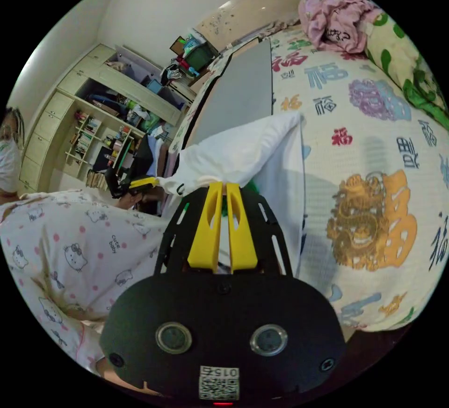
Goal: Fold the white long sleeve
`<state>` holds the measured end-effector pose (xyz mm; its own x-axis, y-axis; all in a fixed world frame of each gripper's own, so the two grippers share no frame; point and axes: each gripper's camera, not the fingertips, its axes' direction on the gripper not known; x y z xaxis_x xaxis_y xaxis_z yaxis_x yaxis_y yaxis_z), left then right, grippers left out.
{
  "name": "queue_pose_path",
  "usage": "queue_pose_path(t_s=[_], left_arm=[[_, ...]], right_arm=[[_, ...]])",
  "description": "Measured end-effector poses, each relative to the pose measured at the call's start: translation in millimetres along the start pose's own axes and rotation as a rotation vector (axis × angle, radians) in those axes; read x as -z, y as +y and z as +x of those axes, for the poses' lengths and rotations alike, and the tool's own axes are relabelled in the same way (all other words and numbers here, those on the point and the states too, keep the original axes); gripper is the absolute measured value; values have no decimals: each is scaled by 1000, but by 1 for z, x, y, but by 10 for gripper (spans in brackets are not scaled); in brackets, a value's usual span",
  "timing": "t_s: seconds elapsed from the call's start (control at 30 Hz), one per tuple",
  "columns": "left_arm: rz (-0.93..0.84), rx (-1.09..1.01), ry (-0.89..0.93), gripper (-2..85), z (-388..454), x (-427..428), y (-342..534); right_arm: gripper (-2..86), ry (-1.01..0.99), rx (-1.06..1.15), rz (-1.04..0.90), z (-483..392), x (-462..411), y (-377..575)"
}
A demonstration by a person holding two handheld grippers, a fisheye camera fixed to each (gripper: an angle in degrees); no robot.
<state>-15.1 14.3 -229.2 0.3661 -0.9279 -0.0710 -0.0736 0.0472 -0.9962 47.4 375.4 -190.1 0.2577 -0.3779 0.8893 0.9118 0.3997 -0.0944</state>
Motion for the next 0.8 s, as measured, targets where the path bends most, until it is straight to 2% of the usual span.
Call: queue_pose_path(t_s=[0.13,0.37,0.47,0.57,0.67,0.8], left_arm=[[-42,-56,0,3,31,4,12],[-242,-68,12,4,56,-48,36],[-206,2,18,5,51,-33,36],[-188,36,44,10,42,-16,28],[-156,34,31,18,41,-3,16],[-106,18,33,56,49,6,-10]], right_arm=[[-3,64,-6,-45,-21,7,29],[-8,280,-90,-352,-34,-30,39],[-6,318,-34,-299,-61,-13,33],[10,246,61,-203,-94,-4,20],[52,199,139,-239,-114,-20,8],[91,278,38,-222,-109,-27,0]])
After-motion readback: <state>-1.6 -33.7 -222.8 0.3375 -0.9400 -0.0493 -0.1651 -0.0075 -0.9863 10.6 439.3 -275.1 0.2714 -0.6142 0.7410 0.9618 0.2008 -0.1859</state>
